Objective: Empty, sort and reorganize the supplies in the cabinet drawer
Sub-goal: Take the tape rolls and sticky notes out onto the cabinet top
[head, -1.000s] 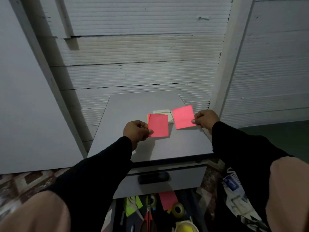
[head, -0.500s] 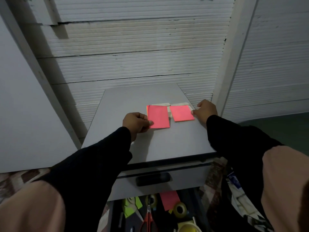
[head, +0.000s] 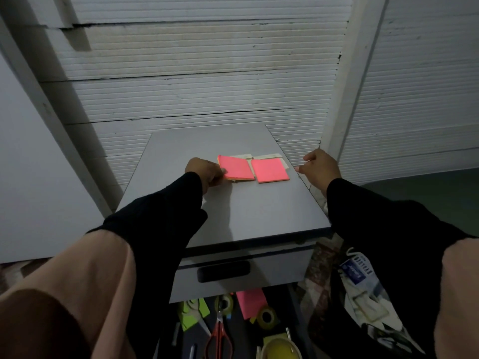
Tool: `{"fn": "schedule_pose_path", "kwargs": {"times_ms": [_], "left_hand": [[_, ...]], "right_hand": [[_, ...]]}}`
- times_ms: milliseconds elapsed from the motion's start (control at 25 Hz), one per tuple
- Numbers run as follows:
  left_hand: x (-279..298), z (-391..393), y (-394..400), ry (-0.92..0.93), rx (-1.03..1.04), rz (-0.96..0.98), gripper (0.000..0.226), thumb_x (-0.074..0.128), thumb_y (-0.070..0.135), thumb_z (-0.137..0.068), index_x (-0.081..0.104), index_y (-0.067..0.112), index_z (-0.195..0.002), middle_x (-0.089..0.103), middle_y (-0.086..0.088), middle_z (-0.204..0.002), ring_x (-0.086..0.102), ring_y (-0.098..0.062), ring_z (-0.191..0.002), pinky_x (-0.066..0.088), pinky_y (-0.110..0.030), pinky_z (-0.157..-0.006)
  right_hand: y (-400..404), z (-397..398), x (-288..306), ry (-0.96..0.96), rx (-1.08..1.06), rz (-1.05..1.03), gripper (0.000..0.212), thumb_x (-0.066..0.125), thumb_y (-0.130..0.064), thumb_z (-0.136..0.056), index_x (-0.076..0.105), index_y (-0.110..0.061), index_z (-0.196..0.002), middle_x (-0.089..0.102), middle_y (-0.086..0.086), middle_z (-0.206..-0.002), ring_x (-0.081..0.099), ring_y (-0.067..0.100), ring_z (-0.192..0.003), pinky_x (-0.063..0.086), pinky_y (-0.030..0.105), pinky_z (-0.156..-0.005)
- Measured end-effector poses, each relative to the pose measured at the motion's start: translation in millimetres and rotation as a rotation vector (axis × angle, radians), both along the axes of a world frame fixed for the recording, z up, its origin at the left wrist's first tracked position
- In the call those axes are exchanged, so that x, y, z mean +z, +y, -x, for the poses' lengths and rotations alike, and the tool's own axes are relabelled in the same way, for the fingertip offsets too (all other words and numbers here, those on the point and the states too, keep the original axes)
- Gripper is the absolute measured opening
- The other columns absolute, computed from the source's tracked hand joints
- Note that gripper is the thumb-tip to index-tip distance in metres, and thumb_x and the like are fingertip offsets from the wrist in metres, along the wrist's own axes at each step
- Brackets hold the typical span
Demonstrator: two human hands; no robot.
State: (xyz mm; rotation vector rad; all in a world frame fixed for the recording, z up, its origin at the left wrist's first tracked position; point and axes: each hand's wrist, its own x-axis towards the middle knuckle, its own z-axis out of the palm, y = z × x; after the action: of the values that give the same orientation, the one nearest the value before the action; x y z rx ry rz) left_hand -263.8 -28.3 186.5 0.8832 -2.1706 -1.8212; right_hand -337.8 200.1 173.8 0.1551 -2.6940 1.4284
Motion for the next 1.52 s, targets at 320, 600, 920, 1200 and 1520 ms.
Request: {"fn": "schedule_pose_path", "kwargs": {"times_ms": [320,600,920,1200,1520], "left_hand": [[16.2,-47.1,2.7,0.021,-0.036,0.037,0.015,0.058,-0.011,-0.085,0.055,0.004,-0.088,0.057,-0.011,-0.064,0.056,-0.017,-0.054,0.051,-0.021,-0.048],[32.3,-142.3,31.0,0.076,-0.262,0.027,0.02,0.058,-0.005,-0.087,0.056,0.002,-0.106,0.059,-0.01,-0.077,0.057,-0.019,-0.068,0.051,-0.028,-0.072],[3.1,-248.4,48.4,0.114,-0.241,-0.048,0.012,0.055,-0.005,-0.089,0.058,0.006,-0.092,0.057,-0.008,-0.075,0.057,-0.015,-0.066,0.054,-0.017,-0.055],[-77.3,-292.2,47.0,-0.02,-0.245,0.025,0.015,0.058,-0.006,-0.087,0.058,0.007,-0.094,0.056,-0.004,-0.078,0.056,-0.013,-0.068,0.052,-0.021,-0.06],[-174.3,-311.4,32.6,-0.253,-0.22,0.203,0.016,0.064,-0.003,-0.084,0.06,0.007,-0.096,0.058,-0.01,-0.079,0.053,-0.011,-0.06,0.048,-0.015,-0.05]], "right_hand": [[12.4,-36.4,19.2,-0.01,0.091,-0.01,0.034,0.068,-0.011,-0.083,0.055,-0.003,-0.114,0.051,0.006,-0.1,0.05,0.018,-0.092,0.042,0.021,-0.072],[18.1,-107.4,41.2,-0.071,0.258,0.024,0.025,0.07,-0.006,-0.079,0.057,-0.011,-0.1,0.056,0.006,-0.088,0.054,0.022,-0.088,0.046,0.035,-0.079],[27.1,-205.0,32.2,-0.122,0.395,0.014,0.02,0.067,-0.003,-0.081,0.056,-0.01,-0.096,0.056,0.001,-0.075,0.056,0.021,-0.081,0.05,0.03,-0.069],[34.4,-247.4,-39.1,-0.273,0.482,-0.166,0.018,0.066,-0.002,-0.083,0.053,-0.01,-0.093,0.052,0.0,-0.071,0.052,0.014,-0.069,0.043,0.021,-0.058],[35.7,-241.7,-149.6,-0.387,0.465,-0.431,0.027,0.068,-0.003,-0.078,0.051,-0.021,-0.069,0.061,0.007,-0.087,0.059,0.024,-0.084,0.049,0.031,-0.07]]}}
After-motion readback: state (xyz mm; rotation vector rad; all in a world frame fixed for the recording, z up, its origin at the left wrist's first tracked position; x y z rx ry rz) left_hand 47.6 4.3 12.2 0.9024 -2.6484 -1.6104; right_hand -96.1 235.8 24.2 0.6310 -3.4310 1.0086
